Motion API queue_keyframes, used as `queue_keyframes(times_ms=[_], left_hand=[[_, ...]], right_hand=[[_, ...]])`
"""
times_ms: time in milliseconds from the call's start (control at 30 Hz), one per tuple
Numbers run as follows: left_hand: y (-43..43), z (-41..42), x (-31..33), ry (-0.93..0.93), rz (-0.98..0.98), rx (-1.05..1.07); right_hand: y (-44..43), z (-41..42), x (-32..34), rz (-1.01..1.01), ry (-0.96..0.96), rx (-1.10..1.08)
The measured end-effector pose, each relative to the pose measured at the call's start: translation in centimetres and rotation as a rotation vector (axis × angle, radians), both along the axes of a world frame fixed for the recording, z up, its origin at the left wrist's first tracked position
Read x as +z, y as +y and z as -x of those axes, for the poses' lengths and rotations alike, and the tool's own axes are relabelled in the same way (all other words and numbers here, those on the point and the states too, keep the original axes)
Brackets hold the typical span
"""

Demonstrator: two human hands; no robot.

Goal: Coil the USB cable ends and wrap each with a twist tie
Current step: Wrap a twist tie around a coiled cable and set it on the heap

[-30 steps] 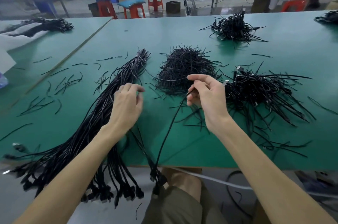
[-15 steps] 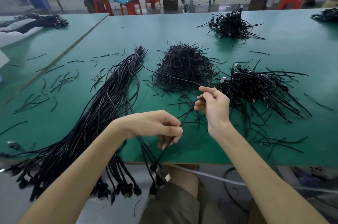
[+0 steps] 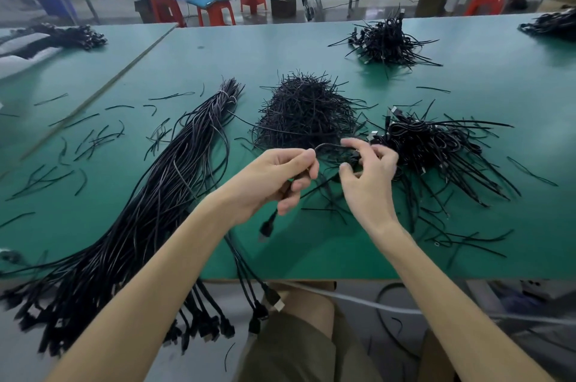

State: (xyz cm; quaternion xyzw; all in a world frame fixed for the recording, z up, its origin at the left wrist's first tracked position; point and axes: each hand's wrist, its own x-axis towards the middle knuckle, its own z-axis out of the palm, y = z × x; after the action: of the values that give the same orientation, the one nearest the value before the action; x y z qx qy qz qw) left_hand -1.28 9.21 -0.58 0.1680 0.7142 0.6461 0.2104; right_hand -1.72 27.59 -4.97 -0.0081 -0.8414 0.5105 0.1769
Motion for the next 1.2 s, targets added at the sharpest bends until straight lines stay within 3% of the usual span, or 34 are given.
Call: queue_keyframes(times_ms=[133, 233, 400, 600, 767, 867, 1000, 1200], left_hand=[[0.3, 0.2, -0.4, 0.05, 0.13, 0.024], [0.6, 0.4, -0.7, 0.11, 0.255, 0.033], [-0.8, 0.6, -1.0, 0.114, 0.288, 0.015], [-4.2, 0.8, -0.9, 0.121, 0.101, 0.048], [-5.3, 1.0, -1.9, -0.027, -0.18, 0.126], [-5.0, 1.1, -2.7, -0.155, -0.375, 0.179], [-3.8, 1.0, -3.5, -0.14, -0.356, 0.125], [-1.3, 0.5, -2.9, -0.276, -0.73, 0.125]], right_hand=[[-0.5, -0.9, 0.8, -0.379, 0.105, -0.048], [-1.0, -1.5, 0.7, -0.568, 0.182, 0.077], [-0.7, -2.1, 0.3, -0.376, 0.072, 0.412], [0.4, -2.2, -0.8, -0.354, 0.08, 0.379], [0.9, -2.4, -1.4, -0.202, 0.023, 0.335], [1.0, -2.6, -1.7, -0.217, -0.016, 0.353], [0.6, -3.0, -2.0, -0.273, -0.058, 0.411], [0.2, -3.3, -1.7, -0.298, -0.104, 0.504]])
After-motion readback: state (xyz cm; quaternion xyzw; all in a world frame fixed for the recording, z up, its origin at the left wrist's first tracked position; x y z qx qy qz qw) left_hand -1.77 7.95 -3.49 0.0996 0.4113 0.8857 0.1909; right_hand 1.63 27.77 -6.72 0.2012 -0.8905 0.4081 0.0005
